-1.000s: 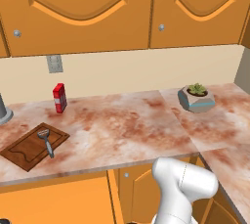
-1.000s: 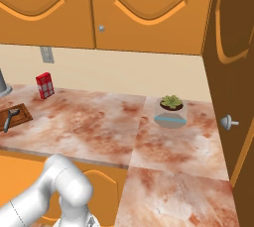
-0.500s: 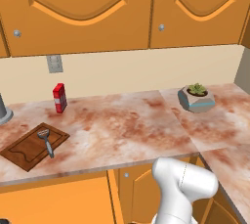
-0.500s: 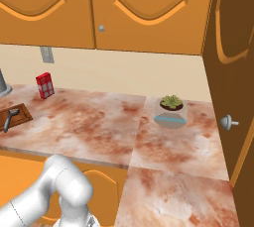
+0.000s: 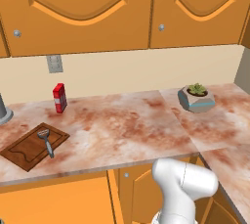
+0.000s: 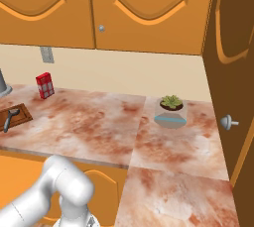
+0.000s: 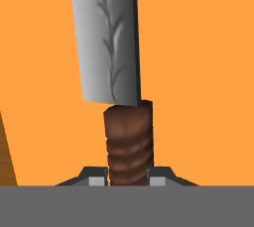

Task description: Open the drawer on the left and place the cutting tools on the cutting board.

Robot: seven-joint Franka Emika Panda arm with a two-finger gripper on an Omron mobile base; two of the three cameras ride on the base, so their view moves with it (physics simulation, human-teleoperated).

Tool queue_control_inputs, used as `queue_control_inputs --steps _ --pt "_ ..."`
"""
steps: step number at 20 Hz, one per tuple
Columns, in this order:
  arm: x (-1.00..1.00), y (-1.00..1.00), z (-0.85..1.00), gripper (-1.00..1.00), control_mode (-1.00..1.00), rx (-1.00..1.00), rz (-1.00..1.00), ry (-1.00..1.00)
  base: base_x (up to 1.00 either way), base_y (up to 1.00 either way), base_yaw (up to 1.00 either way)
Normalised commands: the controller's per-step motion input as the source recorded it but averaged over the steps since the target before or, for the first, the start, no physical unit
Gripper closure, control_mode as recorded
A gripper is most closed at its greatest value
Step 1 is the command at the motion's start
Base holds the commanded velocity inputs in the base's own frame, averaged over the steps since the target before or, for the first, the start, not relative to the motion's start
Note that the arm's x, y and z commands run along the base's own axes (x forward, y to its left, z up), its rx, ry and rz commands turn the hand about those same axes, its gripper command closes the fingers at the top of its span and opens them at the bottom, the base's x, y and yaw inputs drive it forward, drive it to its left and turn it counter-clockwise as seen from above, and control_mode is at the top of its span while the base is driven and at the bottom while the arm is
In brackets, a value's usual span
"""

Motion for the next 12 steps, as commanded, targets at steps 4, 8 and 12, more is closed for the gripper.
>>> queue_control_inputs --steps 4,8,12 --pt "-0.05 -0.03 0.71 1.0 -1.0 0.04 0.0 -0.02 0.0 0.0 0.0" --pt "0.0 -0.18 0.77 1.0 -1.0 0.03 0.0 -0.02 0.0 0.0 0.0" --pt "0.06 -0.35 0.68 1.0 -1.0 0.01 0.0 -0.1 0.0 0.0 0.0"
